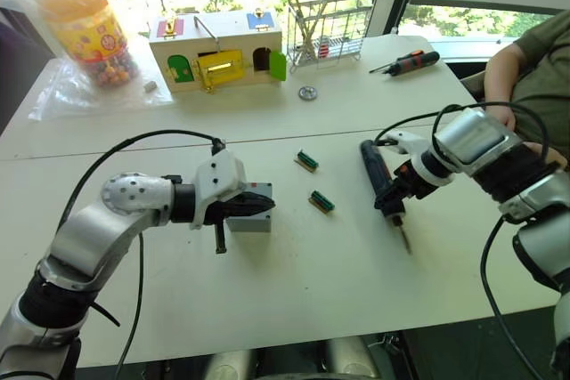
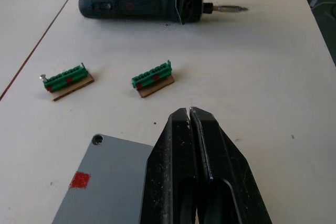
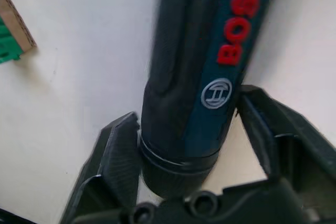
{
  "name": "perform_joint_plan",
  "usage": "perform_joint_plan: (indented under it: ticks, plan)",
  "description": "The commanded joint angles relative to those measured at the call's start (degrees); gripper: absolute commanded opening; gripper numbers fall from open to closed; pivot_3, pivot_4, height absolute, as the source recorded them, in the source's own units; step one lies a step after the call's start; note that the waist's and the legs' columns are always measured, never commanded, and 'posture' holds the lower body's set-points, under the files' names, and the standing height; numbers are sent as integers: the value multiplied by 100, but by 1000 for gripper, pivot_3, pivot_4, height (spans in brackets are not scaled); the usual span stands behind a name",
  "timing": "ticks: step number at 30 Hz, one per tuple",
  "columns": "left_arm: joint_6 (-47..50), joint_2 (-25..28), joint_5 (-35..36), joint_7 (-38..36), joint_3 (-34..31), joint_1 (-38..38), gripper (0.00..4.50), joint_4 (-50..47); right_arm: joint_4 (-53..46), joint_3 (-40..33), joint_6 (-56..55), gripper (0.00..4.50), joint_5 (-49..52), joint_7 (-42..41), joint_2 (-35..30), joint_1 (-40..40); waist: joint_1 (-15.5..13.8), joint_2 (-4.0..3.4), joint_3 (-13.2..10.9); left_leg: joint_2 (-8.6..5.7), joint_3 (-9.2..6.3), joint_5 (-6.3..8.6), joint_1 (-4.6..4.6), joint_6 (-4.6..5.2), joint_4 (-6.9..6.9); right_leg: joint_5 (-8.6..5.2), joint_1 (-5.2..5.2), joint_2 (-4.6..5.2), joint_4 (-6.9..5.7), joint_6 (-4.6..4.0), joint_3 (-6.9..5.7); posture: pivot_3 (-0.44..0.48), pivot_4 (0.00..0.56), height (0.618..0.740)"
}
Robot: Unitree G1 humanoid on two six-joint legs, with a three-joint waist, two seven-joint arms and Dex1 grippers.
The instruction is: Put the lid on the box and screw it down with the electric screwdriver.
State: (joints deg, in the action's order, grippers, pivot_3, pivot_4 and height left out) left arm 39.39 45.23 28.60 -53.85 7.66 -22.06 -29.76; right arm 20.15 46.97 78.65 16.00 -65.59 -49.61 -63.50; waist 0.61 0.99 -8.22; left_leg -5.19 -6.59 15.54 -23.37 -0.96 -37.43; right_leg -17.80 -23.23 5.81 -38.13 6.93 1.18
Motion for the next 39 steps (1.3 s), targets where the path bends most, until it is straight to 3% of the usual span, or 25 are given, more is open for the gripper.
perform_joint_plan:
  ticks: [1, 7, 11, 14, 16, 18, 20, 22, 25, 29, 34, 39]
  plan:
    - [-97, -17, -65, 40, -31, -8, 0, -84, -19, 319, -108, 1809, -110, -135, 19, 440, -1, 12, 9, 0, -1, 0, 0, 0, 0, 0, 1, 0, 0, 0, -1, 0, 150, 740]
    - [-245, -4, -190, -80, -32, -105, 0, 261, 612, -314, -482, 1809, -469, 29, 113, 441, -26, 38, 26, -3, -8, 0, 5, 0, -4, 0, 19, 2, 9, 0, -9, 0, 150, 740]
    - [-316, -31, -139, -162, -269, -138, 0, 679, 1403, -1649, -1129, 1809, -629, 815, 476, -118, 26, 36, 24, -5, -3, 3, 42, 5, -4, 1, 59, 1, 16, -1, -6, 0, 150, 740]
    - [-387, -8, -132, -216, -378, -114, 0, 952, 1646, -3009, -1648, 1809, -484, 1829, 705, -521, 37, -18, -9, -9, 17, 1, 37, 2, -2, 3, 39, 4, 6, -4, 14, 0, 150, 740]
    - [-404, -32, -160, -203, -418, -133, 0, 1113, 1234, -4373, -2152, 1809, -15, 2657, 1016, -521, 38, -34, -19, -10, 24, -5, -21, -5, 0, 4, -42, 6, -14, -2, 19, 0, 150, 740]
    - [-355, -65, -110, -194, -494, -157, 0, 1212, 166, -5527, -3198, 1809, 366, 3304, 1481, -89, 63, -35, -19, -1, 22, -9, -38, -13, 15, 4, -78, 3, -18, -2, 9, 0, 150, 740]
    - [-250, -104, -20, -159, -570, -179, 0, 1242, -1145, -6269, -4084, 1809, 724, 3721, 2121, 498, 142, -34, -19, 11, 19, -16, -67, -23, 20, 3, -122, -1, -39, -2, -1, 0, 150, 740]
    - [-211, -90, -14, -165, -595, -173, 0, 1249, -2024, -6614, -4282, 1809, 1116, 4006, 2665, 859, 199, -34, -18, 11, 9, -16, -75, -24, 19, 3, -135, 4, -77, -2, -15, 0, 150, 740]
    - [-22, -40, 36, -115, -665, -150, 0, 1196, -3541, -6248, -4516, 1809, 1669, 4157, 3691, 1696, 226, -36, -19, 0, 2, -16, -75, -23, 17, 3, -133, 9, -100, -3, -16, 0, 150, 740]
    - [336, 15, 266, -7, -858, -33, 0, 989, -4431, -5530, -4441, 1809, 1992, 4254, 4395, 2610, 256, -45, -24, -6, 19, -25, -74, -31, -23, 3, -117, 5, -102, -3, -2, 0, 150, 740]
    - [535, 96, 297, 158, -959, 289, 0, 746, -4770, -4645, -4741, 1809, 1682, 4064, 4490, 3500, 176, -45, -24, -1, 6, -24, -69, -32, -39, 3, -111, -13, -117, -3, 7, 0, 150, 740]
    - [257, 5, 77, 255, -863, 428, 0, 939, -4554, -4227, -5135, 1809, 1417, 4018, 4580, 3741, 181, -45, -24, -4, 5, -20, -69, -27, -28, 3, -112, -12, -108, -3, 7, 0, 150, 740]
